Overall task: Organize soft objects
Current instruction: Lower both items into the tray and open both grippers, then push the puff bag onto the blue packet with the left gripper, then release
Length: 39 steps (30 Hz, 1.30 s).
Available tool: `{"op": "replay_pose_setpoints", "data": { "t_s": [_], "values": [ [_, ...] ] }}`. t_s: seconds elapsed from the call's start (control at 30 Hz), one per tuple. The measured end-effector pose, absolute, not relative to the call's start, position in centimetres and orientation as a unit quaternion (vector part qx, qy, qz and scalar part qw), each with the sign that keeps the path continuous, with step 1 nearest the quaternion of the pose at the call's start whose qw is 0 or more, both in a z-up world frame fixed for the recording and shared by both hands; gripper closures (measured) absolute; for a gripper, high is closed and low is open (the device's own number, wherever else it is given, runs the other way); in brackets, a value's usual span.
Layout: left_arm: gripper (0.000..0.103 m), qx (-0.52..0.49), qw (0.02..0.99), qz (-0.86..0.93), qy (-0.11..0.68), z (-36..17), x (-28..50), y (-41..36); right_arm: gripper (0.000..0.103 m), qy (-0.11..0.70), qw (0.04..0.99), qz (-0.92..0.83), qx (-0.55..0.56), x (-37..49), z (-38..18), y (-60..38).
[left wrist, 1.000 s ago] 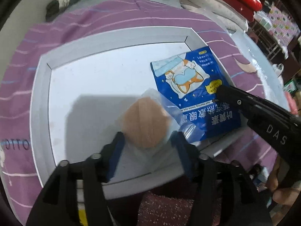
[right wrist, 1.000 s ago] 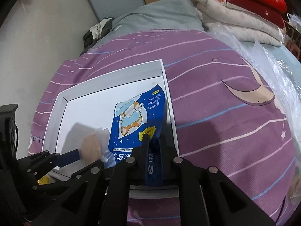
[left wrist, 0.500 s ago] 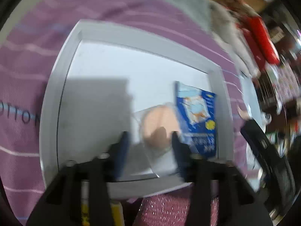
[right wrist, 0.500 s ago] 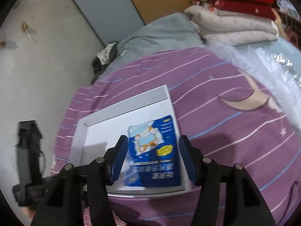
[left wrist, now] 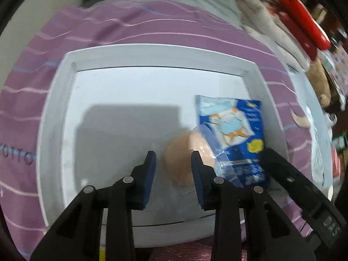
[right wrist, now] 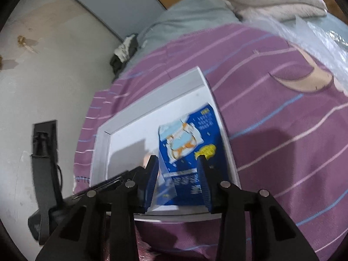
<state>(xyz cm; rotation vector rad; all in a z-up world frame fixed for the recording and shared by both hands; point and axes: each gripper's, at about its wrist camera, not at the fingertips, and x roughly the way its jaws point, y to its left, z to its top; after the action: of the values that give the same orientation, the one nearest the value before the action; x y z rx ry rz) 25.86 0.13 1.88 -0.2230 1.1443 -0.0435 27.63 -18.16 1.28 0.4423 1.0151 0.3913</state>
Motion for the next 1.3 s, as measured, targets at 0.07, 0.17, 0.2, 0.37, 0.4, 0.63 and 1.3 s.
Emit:
{"op": "replay_pose_setpoints", "data": {
  "t_s": [0.07,0.17,0.2,0.37,0.4,0.63,1.3],
  "values": [
    [0.069,-0.097,0.836,-0.040,0.538,1.9,25.9,-0.4,0.067,0.482,0.830,0.181,0.215,27.7,1.1,-18.5],
    [0.068,-0.096,0.842,-0.051,0.529,2.2,25.8,-0.4,0.067,0.481,0.830,0.180,0.217,27.6,1.1,-18.7],
    [0.069,-0.102,0.844,-0.059,0.523,2.4,25.8,-0.3,0.067,0.481,0.831,0.179,0.215,27.6,1.0,-18.7],
    [0.069,-0.111,0.839,-0.094,0.525,2.4,26.1,-1.2,0.067,0.485,0.833,0.170,0.207,27.4,1.1,-18.6],
    [0.069,-0.109,0.836,-0.094,0.530,2.2,26.3,-1.5,0.067,0.485,0.832,0.170,0.210,27.5,1.2,-18.7],
    [0.069,-0.113,0.825,-0.126,0.539,2.1,25.8,-2.8,0.067,0.480,0.831,0.169,0.226,27.2,1.7,-19.7],
    [0.066,-0.058,0.844,-0.112,0.521,3.5,24.5,-6.2,0.067,0.473,0.834,0.163,0.235,26.7,2.9,-21.9]
  ]
}}
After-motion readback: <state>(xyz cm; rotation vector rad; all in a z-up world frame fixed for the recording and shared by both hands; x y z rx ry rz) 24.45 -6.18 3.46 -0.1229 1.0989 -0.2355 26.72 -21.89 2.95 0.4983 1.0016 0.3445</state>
